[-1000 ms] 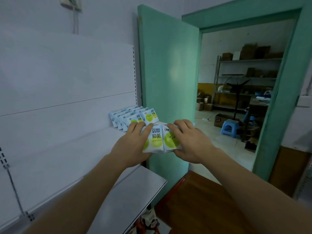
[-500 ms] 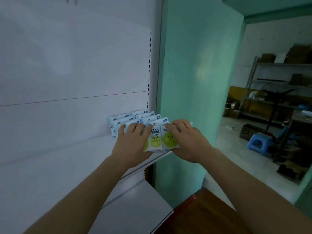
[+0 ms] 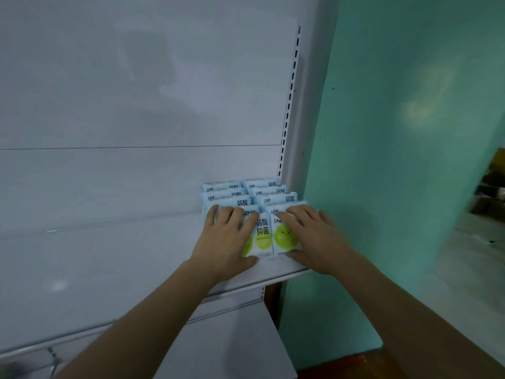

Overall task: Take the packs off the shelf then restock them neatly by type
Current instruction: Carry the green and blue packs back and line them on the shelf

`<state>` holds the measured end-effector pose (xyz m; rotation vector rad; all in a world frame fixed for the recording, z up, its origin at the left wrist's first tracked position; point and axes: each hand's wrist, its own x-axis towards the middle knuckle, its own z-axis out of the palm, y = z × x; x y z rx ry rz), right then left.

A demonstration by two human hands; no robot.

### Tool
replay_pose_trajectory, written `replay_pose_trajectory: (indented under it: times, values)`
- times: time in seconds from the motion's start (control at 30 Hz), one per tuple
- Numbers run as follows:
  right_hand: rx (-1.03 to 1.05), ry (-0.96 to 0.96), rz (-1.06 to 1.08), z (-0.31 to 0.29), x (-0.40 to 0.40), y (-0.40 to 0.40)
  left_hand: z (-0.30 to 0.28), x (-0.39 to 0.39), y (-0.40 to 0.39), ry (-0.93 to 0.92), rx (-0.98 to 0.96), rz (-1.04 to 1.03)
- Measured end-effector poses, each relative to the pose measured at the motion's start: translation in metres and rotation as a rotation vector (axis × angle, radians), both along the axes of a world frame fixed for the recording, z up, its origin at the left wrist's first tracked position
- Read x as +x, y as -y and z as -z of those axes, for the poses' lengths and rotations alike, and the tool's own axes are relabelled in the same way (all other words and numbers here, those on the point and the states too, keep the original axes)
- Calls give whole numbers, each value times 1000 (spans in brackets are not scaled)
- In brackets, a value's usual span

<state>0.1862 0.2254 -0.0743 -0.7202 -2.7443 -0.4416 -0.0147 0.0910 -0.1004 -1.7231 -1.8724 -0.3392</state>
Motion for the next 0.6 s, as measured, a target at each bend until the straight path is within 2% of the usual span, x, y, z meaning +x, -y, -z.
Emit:
replay_pose_trajectory:
  times: [0.17,0.37,0.6]
  values:
    - [-24,-40,-172,9,10,-28,4,17,5,2,-58,-144]
    - [-17,20,-268,1,21,-41,-8,26,12,24,-146,-180]
    - [-39,1,-249,11,11,-41,-31,24,11,87,-296,-199]
